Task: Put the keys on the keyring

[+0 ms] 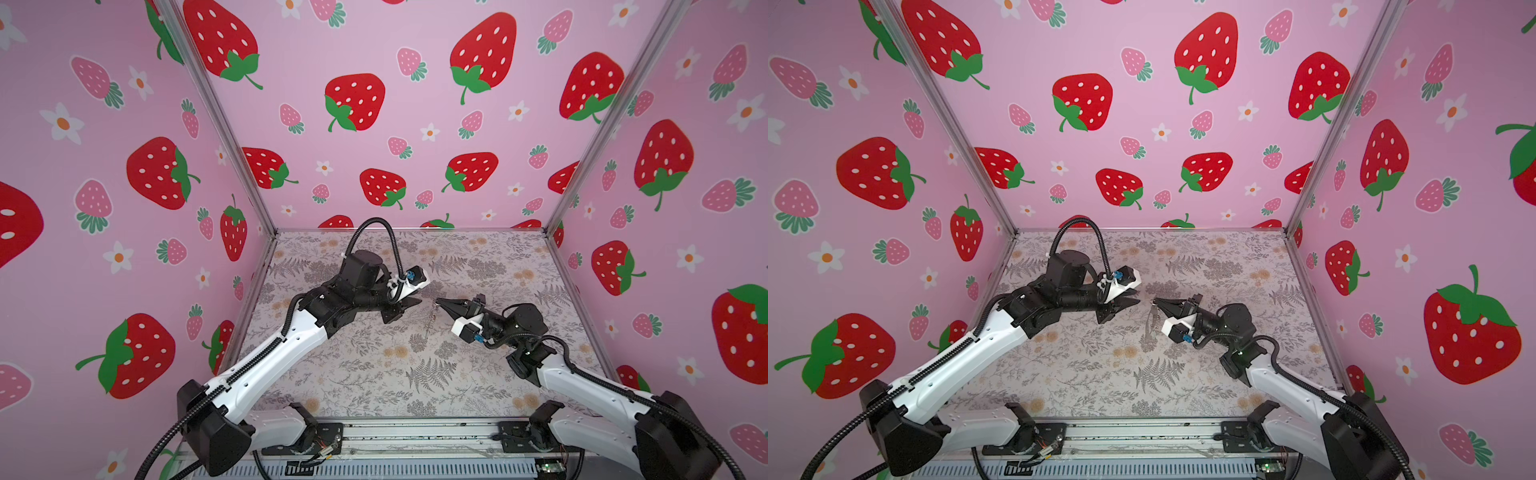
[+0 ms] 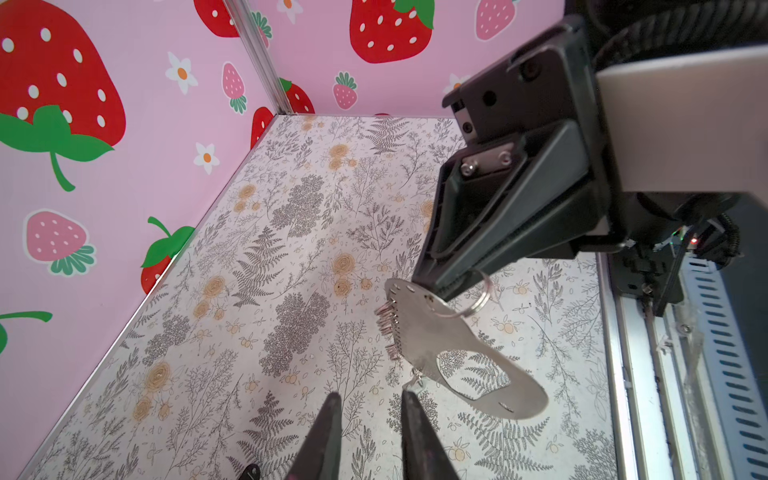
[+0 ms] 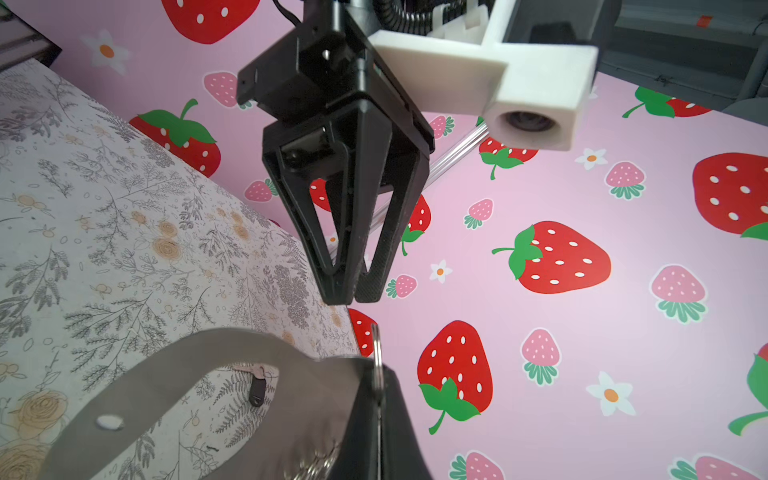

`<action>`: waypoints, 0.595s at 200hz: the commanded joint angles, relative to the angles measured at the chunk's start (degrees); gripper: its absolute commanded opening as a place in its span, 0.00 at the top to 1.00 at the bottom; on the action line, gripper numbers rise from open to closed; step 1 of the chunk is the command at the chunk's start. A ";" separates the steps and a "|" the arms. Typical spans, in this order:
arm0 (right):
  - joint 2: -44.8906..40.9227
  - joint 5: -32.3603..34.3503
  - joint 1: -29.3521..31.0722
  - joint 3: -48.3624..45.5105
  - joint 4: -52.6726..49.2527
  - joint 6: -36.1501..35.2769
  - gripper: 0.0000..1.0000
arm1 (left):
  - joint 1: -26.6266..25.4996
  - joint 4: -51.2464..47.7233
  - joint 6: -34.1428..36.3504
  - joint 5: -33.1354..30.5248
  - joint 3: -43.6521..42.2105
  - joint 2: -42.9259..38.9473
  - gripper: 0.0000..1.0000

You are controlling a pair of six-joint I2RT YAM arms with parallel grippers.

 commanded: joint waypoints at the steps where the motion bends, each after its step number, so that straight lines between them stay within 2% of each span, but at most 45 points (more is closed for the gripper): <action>1: -1.18 0.92 1.03 -0.17 1.25 -3.53 1.00 | 0.24 2.74 1.89 2.58 -0.84 -1.99 0.74; 80: -2.12 1.61 1.98 -0.17 1.22 -2.34 1.00 | -1.48 3.45 5.80 4.10 -1.69 -2.51 0.74; 119: -2.10 -1.65 1.87 1.78 -2.98 1.84 1.00 | -3.87 3.53 9.15 0.49 -1.60 -2.05 0.73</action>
